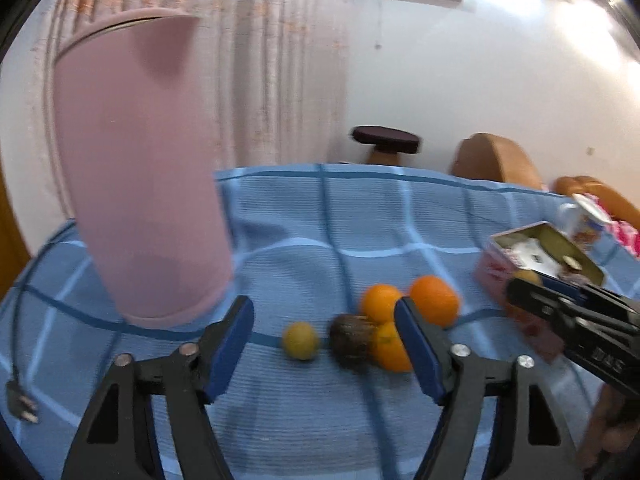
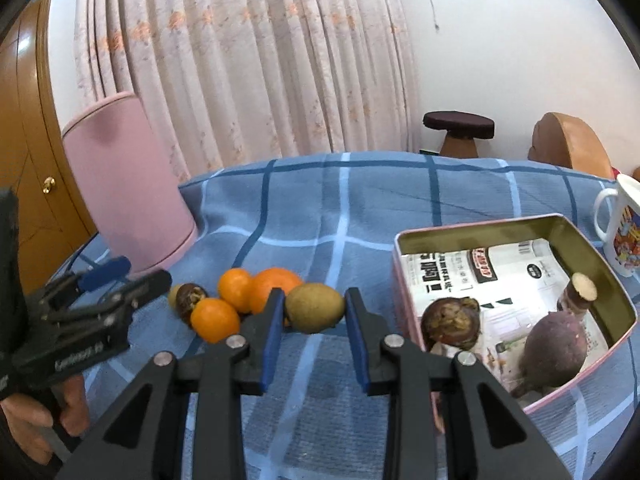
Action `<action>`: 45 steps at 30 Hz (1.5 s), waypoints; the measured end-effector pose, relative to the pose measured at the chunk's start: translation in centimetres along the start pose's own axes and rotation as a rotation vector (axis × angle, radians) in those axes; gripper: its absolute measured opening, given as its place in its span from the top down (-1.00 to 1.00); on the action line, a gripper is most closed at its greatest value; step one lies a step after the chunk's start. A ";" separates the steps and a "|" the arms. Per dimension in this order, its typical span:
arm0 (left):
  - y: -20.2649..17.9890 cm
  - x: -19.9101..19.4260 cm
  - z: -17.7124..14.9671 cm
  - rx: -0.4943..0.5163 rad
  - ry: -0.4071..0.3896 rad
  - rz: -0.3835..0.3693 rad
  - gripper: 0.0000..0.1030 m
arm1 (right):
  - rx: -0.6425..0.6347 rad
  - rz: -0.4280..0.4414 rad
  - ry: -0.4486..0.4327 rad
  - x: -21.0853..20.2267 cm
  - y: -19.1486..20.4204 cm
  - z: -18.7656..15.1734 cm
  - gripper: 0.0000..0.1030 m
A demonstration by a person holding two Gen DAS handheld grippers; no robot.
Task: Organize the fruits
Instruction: 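Grasp the brown kiwi with the right gripper, then grasp a large orange with the left gripper while the right gripper holds the kiwi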
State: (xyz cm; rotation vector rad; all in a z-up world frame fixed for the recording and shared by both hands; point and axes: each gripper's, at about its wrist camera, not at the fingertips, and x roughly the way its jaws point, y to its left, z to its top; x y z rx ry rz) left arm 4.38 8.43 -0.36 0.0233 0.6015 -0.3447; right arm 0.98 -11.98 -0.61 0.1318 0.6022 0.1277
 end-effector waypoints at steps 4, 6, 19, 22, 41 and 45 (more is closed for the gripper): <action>-1.3 1.0 -0.2 0.014 0.060 -0.059 0.28 | -0.012 -0.007 -0.023 -0.4 0.0 0.3 0.35; -1.6 1.1 -0.2 0.006 0.060 -0.082 0.28 | -0.013 -0.004 -0.027 -0.4 -0.1 0.3 0.35; 1.1 2.9 -0.2 -0.145 0.121 -0.034 0.28 | 0.004 0.018 -0.017 -0.5 -0.4 0.3 0.35; 1.1 2.5 -0.2 -0.121 0.112 0.008 0.27 | 0.008 0.019 -0.017 -0.5 -0.4 0.3 0.35; -0.4 0.9 -0.5 -0.053 0.131 -0.192 0.27 | 0.002 0.029 -0.015 -0.6 -0.2 0.2 0.35; -3.3 1.6 -0.6 0.027 0.150 -0.169 0.27 | 0.002 0.029 -0.019 -0.7 -0.3 0.3 0.35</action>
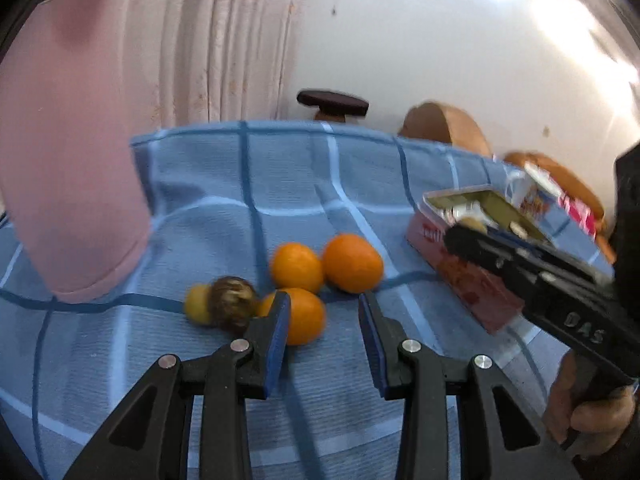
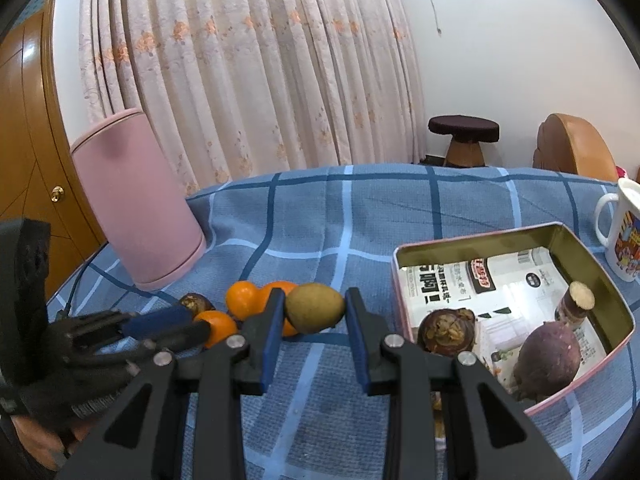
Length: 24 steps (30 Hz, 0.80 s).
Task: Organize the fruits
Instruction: 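Grasp a large orange with the left gripper while the right gripper holds the kiwi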
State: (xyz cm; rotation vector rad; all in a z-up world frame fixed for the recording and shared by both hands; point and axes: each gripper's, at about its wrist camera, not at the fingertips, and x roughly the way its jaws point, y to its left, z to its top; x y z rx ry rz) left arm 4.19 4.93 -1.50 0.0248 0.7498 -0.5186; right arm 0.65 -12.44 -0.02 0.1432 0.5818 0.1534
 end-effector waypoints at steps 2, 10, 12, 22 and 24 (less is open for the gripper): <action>-0.8 0.4 0.2 0.036 -0.008 0.053 0.27 | 0.003 0.000 0.001 0.0 0.0 0.0 0.35; -0.6 0.8 0.3 0.005 0.011 0.071 -0.24 | 0.012 0.006 -0.002 -0.2 -0.3 0.2 0.35; -0.2 1.2 0.1 -0.001 0.021 0.104 -0.35 | 0.015 0.008 -0.003 -0.2 -0.3 0.2 0.35; -0.4 3.5 0.5 0.006 0.085 0.152 -0.33 | 0.016 0.005 -0.004 -0.4 -0.2 0.3 0.35; -0.3 3.8 0.6 0.000 0.097 0.173 -0.04 | 0.019 0.004 -0.004 -0.4 -0.2 0.3 0.35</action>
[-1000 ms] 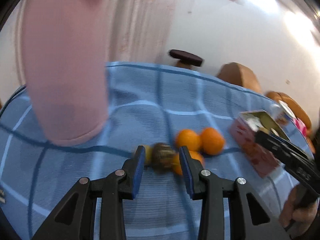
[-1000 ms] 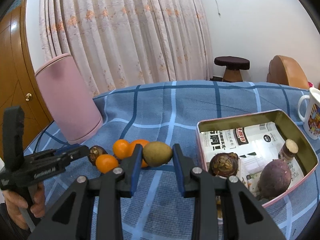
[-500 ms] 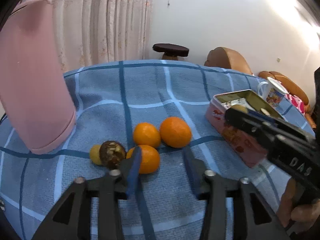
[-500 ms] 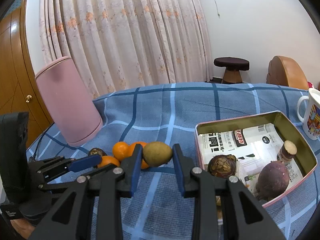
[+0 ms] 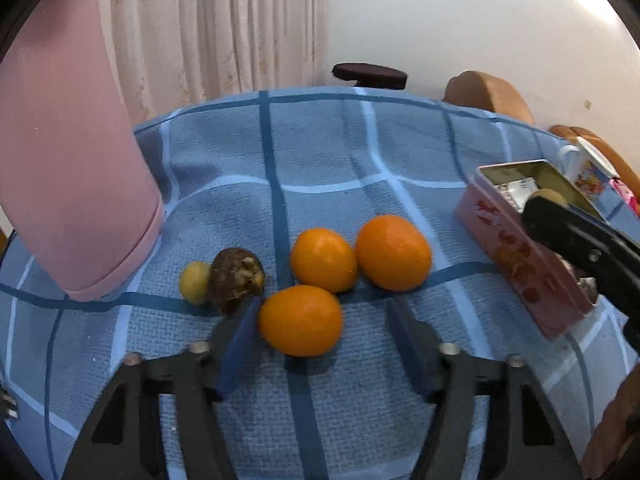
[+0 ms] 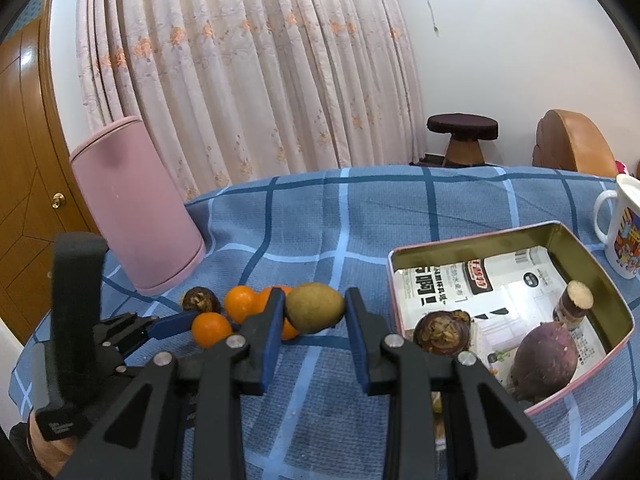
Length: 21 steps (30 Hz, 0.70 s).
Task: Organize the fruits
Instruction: 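Grasp a large orange with the left gripper while the right gripper holds the kiwi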
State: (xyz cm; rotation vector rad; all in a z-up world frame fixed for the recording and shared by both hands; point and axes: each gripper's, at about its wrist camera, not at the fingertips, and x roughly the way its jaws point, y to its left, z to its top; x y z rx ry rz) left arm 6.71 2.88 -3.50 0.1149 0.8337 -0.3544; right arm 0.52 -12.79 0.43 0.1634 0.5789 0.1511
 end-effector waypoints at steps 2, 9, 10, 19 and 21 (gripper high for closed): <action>0.3 0.1 0.0 -0.016 0.008 -0.015 0.18 | 0.003 0.002 -0.003 -0.1 -0.1 0.1 0.35; 1.0 -2.5 -0.5 -0.077 -0.129 -0.081 0.18 | -0.026 -0.025 -0.058 -0.9 -0.1 0.3 0.35; 0.6 -3.0 -0.5 -0.075 -0.160 -0.052 0.18 | -0.038 -0.043 -0.076 -1.2 -0.1 0.4 0.35; -4.0 -5.5 0.5 -0.052 -0.296 -0.029 0.18 | -0.078 -0.166 -0.153 -3.2 -4.0 1.0 0.35; -5.5 -5.4 1.0 -0.037 -0.293 -0.035 0.18 | -0.051 -0.184 -0.151 -3.4 -5.7 1.3 0.35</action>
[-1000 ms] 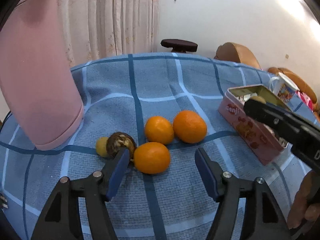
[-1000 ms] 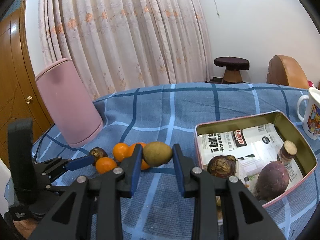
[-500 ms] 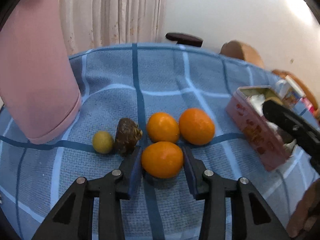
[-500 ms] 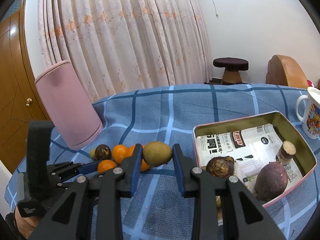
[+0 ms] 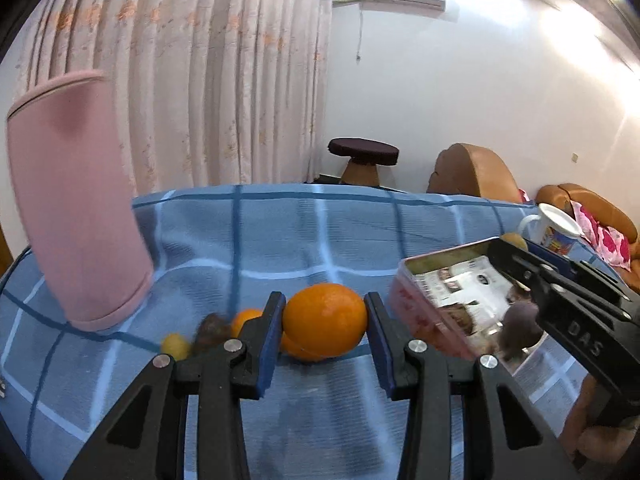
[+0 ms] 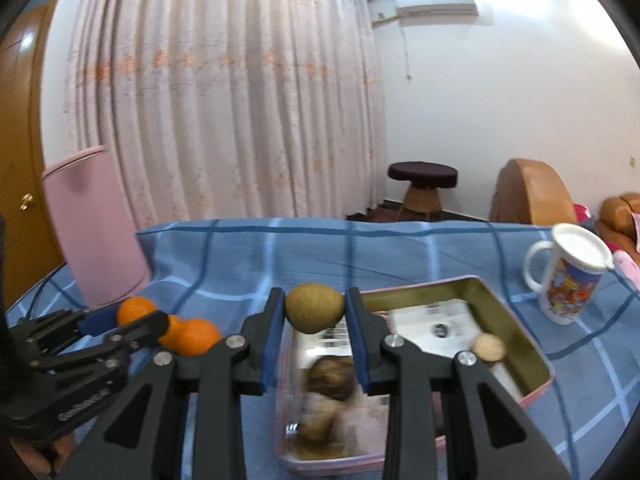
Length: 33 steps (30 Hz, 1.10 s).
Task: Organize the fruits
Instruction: 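Carry the orange and kiwi into the pink tin and open both grippers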
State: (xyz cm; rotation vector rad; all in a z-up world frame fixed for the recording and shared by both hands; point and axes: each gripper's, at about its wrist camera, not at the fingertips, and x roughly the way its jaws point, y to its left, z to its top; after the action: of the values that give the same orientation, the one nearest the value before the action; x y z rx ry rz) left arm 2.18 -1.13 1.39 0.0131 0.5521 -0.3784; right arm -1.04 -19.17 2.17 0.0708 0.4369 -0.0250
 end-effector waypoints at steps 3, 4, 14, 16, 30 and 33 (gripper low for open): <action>-2.5 0.9 0.4 0.026 0.016 -0.014 0.18 | 0.016 -0.031 0.007 0.3 -2.5 0.3 0.35; -3.4 1.3 0.6 0.031 0.022 -0.020 0.18 | 0.017 -0.048 0.012 0.5 -3.4 0.3 0.35; -10.3 4.6 2.1 0.069 0.060 -0.048 0.18 | 0.042 -0.116 0.087 2.4 -9.7 0.0 0.35; -11.1 5.2 2.2 0.070 0.072 -0.054 0.18 | 0.044 -0.109 0.106 2.7 -10.5 0.0 0.35; -12.6 7.9 1.1 0.096 0.122 0.011 0.15 | 0.033 -0.067 0.173 4.3 -11.2 -0.5 0.34; -12.7 7.5 1.0 0.106 0.099 0.029 -0.12 | 0.052 -0.069 0.164 4.1 -11.4 -0.5 0.02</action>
State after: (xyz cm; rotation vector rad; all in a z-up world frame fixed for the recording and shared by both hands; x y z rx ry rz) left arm 4.04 -15.67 -0.49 0.1429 0.6288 -0.3795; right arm 2.03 -30.54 -0.73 0.1093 0.6025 -0.0990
